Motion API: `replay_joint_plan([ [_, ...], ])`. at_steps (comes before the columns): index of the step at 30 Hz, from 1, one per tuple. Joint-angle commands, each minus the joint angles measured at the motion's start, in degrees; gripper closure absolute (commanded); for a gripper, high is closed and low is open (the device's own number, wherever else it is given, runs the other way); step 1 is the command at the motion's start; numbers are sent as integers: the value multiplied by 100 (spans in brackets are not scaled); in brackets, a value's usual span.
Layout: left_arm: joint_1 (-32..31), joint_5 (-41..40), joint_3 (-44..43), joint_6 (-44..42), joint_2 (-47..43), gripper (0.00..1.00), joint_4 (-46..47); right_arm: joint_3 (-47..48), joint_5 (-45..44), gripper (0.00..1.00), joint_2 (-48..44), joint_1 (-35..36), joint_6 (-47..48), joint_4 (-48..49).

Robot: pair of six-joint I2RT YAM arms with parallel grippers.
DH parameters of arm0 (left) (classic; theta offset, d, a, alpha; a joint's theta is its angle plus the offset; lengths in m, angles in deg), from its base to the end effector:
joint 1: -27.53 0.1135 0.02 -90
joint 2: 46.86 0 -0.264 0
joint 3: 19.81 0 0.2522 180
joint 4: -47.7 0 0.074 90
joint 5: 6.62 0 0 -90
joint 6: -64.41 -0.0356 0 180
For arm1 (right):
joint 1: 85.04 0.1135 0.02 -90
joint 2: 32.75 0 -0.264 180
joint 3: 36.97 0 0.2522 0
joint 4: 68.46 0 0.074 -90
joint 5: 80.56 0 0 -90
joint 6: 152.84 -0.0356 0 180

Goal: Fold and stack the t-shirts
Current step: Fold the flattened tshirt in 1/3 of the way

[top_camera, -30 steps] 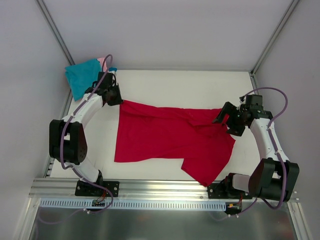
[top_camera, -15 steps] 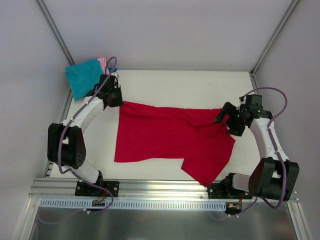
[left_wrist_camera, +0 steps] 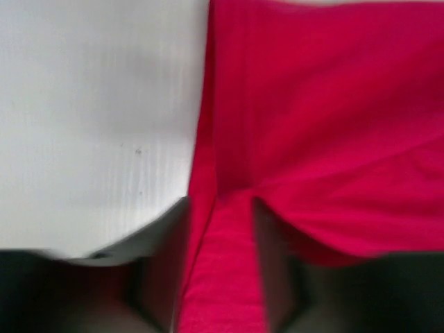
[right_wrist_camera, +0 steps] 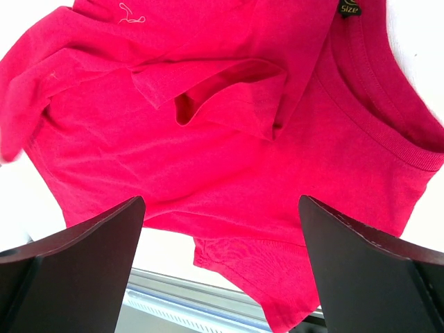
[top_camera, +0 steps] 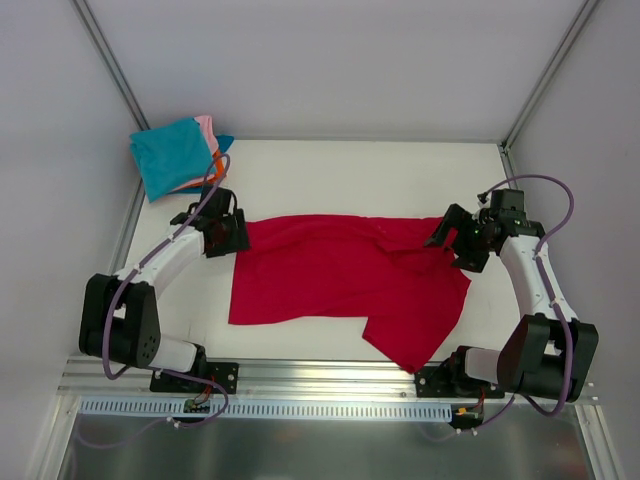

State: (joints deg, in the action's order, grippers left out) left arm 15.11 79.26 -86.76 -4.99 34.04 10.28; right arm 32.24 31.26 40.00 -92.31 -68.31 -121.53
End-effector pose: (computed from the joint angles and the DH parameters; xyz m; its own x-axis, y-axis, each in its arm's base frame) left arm 0.2851 -0.0602 0.2278 -0.7742 -0.1888 -0.6041 -0.1086 0.9799 -0.1671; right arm 0.2520 -0.0188 0.2607 -0.8326 0.1954 -0.5182 -0.0061 0.9324 0.3614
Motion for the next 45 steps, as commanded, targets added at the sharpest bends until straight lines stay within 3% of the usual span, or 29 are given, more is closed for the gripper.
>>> replay_joint_plan([
  [1,-49,-335,282,550,-267,26,-192,125,94,0,-156,-47,90,-33],
  [2,-67,-326,492,620,-407,6,-113,73,94,1,-139,-38,82,-15],
  [3,-84,-309,615,725,-809,1,-8,55,111,1,-121,-38,73,2],
  [7,-120,173,1231,928,-2190,1,660,54,532,0,220,-21,3,248],
  [10,-137,999,1600,1069,-3210,1,1231,221,682,0,520,67,-103,432],
  [15,-208,1659,1627,1227,-4029,1,864,573,577,1,1460,103,-173,564],
  [19,-216,1941,1627,1271,-4398,1,626,696,429,8,1962,112,-252,679],
  [27,-225,2020,1469,1262,-4707,1,310,661,375,31,2498,120,-419,951],
  [28,-225,2047,1452,1254,-4715,1,309,661,419,42,2585,120,-428,986],
  [30,-225,2029,1452,1253,-4689,1,318,661,463,51,2647,138,-437,1048],
  [31,-225,2029,1452,1253,-4672,1,309,661,463,64,2717,138,-437,1074],
  [33,-225,2038,1469,1254,-4663,1,327,670,498,76,2788,138,-437,1101],
  [34,-225,2038,1461,1245,-4663,1,310,661,507,93,2823,138,-437,1101],
  [35,-225,2021,1460,1236,-4663,1,301,644,507,99,2815,138,-428,1118],
  [39,-225,1977,1504,1210,-4680,1,274,521,429,100,2482,147,-446,1049],
  [45,-225,1977,1636,1236,-4663,1,344,336,25,99,1164,138,-323,487],
])
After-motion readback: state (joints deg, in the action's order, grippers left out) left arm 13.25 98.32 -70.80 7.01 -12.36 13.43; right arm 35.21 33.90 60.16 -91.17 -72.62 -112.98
